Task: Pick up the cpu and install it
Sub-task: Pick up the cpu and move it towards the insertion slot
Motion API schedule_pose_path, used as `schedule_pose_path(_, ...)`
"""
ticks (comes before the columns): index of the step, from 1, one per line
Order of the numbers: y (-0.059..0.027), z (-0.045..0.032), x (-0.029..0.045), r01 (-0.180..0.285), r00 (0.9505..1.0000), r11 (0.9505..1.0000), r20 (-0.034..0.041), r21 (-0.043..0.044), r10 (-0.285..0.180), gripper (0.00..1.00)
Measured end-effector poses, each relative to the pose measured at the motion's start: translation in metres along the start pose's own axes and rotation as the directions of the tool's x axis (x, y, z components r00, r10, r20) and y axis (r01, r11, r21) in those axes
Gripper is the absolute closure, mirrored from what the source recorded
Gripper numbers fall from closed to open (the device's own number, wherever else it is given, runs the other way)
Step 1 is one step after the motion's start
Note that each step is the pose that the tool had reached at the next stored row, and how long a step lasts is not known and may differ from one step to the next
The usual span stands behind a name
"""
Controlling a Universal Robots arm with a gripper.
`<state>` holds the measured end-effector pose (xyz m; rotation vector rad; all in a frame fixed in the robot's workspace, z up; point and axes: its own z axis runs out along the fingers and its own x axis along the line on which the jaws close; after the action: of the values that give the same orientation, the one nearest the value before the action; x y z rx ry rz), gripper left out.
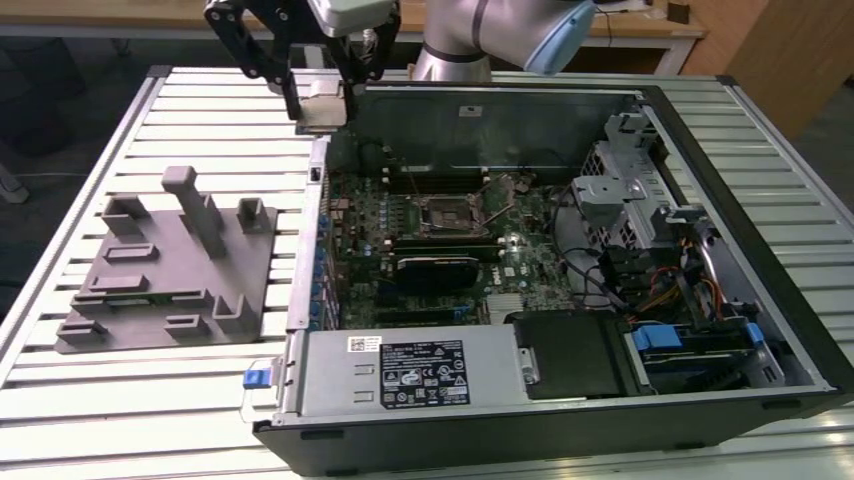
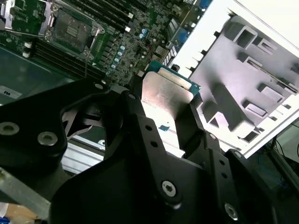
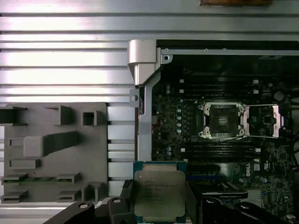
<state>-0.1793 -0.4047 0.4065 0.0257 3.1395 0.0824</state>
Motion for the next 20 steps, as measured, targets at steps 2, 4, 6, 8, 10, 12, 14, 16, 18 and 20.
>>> schedule_pose_path(2,0.0004,0.0001,-0.0026,0.000,1.0000,1.0000,0.0000,0.0000,0.000,0.47)
schedule_pose_path(4,0.0009,0.0002,-0.0053,0.000,1.0000,1.0000,0.0001,0.0000,0.000,0.47)
schedule_pose_path(6,0.0015,0.0003,-0.0081,0.000,1.0000,1.0000,0.0000,0.0000,0.000,0.47)
schedule_pose_path(8,0.0022,0.0004,-0.0099,0.000,1.0000,1.0000,0.0000,0.0000,0.000,0.47)
schedule_pose_path(10,0.0029,0.0005,-0.0113,0.000,1.0000,1.0000,0.0000,0.0000,0.000,0.47)
schedule_pose_path(12,0.0036,0.0006,-0.0127,0.000,1.0000,1.0000,0.0000,-0.0001,0.000,0.47)
schedule_pose_path(14,0.0049,0.0007,-0.0157,0.000,1.0000,1.0000,0.0001,-0.0001,0.000,0.47)
schedule_pose_path(16,0.0069,0.0009,-0.0209,0.000,1.0000,1.0000,0.0000,0.0001,0.000,0.47)
schedule_pose_path(18,0.0092,0.0013,-0.0278,0.000,1.0000,1.0000,0.0000,0.0000,0.000,0.47)
schedule_pose_path(20,0.0110,0.0016,-0.0358,0.000,1.0000,1.0000,0.0000,0.0000,0.000,0.47)
